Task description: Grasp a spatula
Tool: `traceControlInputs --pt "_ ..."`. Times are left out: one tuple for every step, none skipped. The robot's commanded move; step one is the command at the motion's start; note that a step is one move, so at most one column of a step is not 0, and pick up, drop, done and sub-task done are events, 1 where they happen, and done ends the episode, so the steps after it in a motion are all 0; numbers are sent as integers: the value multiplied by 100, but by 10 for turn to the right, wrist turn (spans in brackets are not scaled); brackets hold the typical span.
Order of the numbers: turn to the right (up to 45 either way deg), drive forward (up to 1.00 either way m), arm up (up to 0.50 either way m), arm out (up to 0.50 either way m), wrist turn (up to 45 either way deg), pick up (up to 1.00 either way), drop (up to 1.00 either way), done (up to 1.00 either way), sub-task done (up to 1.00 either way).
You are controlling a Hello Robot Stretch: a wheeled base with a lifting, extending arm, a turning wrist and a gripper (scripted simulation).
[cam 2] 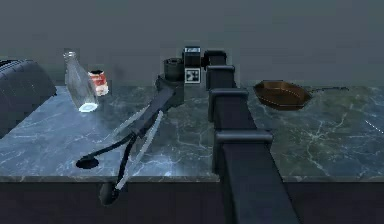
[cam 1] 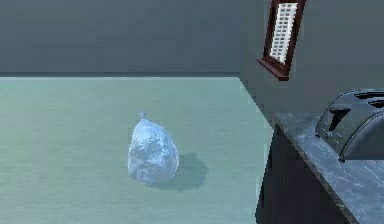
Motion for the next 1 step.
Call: traceControlInputs --pt "0 0 0 0 450 0 0 0 0"
